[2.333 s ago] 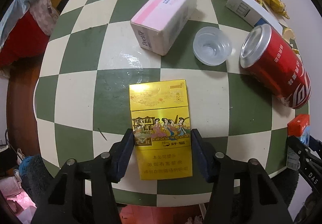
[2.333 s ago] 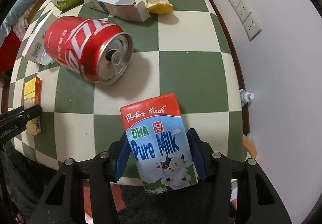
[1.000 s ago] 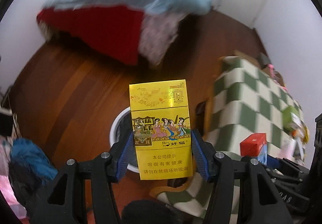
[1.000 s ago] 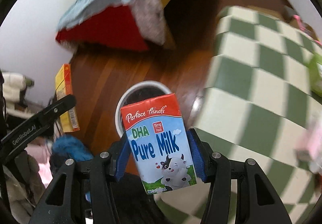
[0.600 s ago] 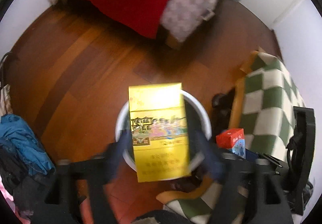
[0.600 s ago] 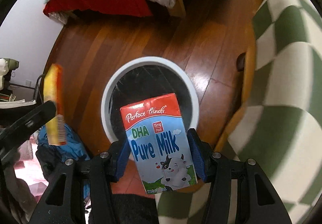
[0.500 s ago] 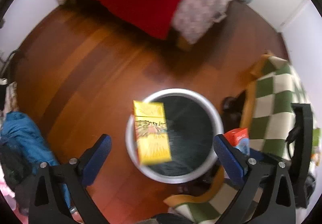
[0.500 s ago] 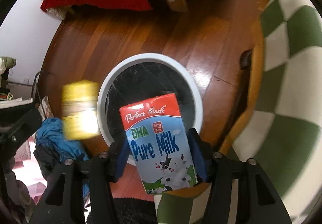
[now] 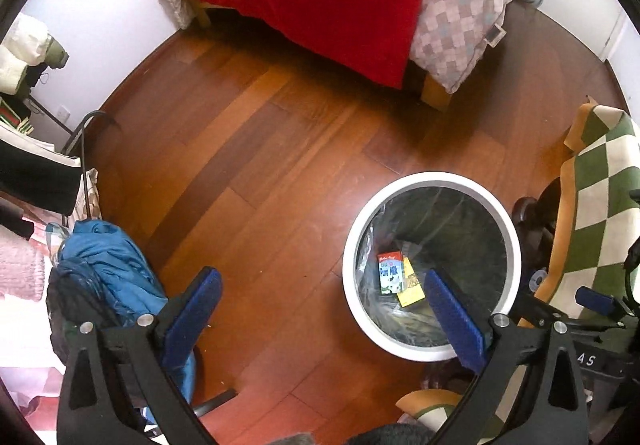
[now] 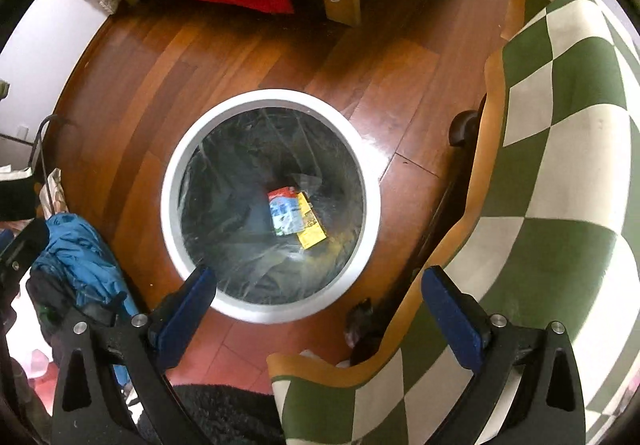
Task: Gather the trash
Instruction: 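Withdraw both open grippers from the trash bin, then grasp the red Coca-Cola can with the right gripper while the left gripper grasps the pink box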
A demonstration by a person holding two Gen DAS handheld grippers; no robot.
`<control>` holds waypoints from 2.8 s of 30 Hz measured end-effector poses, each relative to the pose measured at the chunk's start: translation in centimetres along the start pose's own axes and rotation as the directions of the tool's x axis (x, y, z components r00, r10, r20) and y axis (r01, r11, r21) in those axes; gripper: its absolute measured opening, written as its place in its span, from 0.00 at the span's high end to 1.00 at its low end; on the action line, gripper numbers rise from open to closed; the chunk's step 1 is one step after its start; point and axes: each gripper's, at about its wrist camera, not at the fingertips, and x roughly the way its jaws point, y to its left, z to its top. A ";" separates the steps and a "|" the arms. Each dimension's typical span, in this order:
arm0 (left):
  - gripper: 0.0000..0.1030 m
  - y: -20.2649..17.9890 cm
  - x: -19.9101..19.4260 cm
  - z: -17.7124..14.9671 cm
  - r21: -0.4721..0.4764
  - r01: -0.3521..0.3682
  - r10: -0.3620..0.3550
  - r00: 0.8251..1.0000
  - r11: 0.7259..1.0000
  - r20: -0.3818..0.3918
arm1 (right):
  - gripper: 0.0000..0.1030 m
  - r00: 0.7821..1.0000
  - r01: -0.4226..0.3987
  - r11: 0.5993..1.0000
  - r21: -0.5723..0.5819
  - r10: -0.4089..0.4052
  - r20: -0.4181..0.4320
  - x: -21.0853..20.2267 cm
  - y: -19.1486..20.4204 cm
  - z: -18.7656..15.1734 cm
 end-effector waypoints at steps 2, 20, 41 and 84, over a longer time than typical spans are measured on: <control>0.00 0.1 -0.8 -0.2 -0.002 0.009 -0.009 1.000 1.000 0.008 | 0.00 1.000 -0.004 1.000 0.002 0.004 0.004 -0.9 0.3 -0.2; 0.00 0.3 -12.1 -3.3 0.005 0.098 -0.098 0.986 0.995 0.136 | 0.00 0.976 -0.066 0.997 -0.033 0.072 0.205 -15.1 0.3 -6.7; 0.00 -9.8 -24.9 -9.1 0.177 0.202 -0.245 0.929 0.963 0.277 | 0.00 0.908 -0.186 0.968 0.167 0.104 0.406 -29.7 -14.7 -20.3; 0.68 -50.6 -12.7 -14.3 0.739 0.346 -0.254 0.937 0.578 -0.240 | 0.14 0.995 -0.087 0.705 0.704 0.022 0.101 -19.4 -49.6 -29.5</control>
